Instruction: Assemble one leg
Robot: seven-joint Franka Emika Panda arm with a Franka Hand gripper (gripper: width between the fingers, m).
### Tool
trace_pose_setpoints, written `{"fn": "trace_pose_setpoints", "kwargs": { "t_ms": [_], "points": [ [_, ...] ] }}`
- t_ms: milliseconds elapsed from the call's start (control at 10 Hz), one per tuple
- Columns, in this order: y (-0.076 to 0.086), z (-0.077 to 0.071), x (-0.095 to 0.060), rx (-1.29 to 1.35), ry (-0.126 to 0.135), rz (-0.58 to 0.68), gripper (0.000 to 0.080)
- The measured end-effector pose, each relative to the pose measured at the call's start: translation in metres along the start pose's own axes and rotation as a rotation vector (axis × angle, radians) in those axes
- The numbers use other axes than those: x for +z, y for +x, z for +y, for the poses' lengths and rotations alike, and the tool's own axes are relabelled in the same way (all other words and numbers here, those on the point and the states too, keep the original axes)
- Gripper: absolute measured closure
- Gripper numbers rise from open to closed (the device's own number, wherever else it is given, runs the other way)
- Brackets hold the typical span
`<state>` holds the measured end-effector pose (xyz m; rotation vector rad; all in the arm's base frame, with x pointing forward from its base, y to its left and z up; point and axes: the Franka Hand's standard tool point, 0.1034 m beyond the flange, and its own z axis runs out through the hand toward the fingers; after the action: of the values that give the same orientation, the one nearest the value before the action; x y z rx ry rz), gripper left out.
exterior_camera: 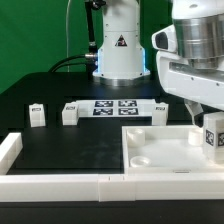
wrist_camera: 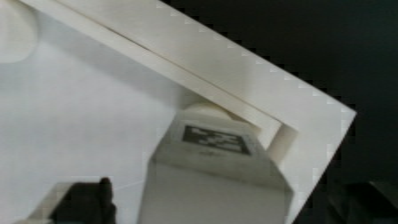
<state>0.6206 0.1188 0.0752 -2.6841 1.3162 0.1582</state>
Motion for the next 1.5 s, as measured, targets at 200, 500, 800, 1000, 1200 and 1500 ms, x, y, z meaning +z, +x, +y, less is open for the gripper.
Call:
{"fn": "trace_pose_setpoints", "kwargs": {
  "t_ms": [200,500,800,1000,1200,1500],
  "points": [
    [0.0005,0.0011,0.0004,-0.288,-0.006,-0.001,0.0161],
    [0.0005,0.0031,0.0030,-0.686,-0.010,0.000,0.0150],
    [0.0016,0.0050,0.0028,-0.985,-0.017,0.017,0.0150],
    [0.0035,0.0064,0.0032,-1.109,-0.027,0.018,0.0150],
    [0.0035,0.0065,0.0034,-1.107,-0.027,0.018,0.0283],
    [0.0028,0.0060,0.0036,-0.985,-0.021,0.019,0.0509]
  ]
}}
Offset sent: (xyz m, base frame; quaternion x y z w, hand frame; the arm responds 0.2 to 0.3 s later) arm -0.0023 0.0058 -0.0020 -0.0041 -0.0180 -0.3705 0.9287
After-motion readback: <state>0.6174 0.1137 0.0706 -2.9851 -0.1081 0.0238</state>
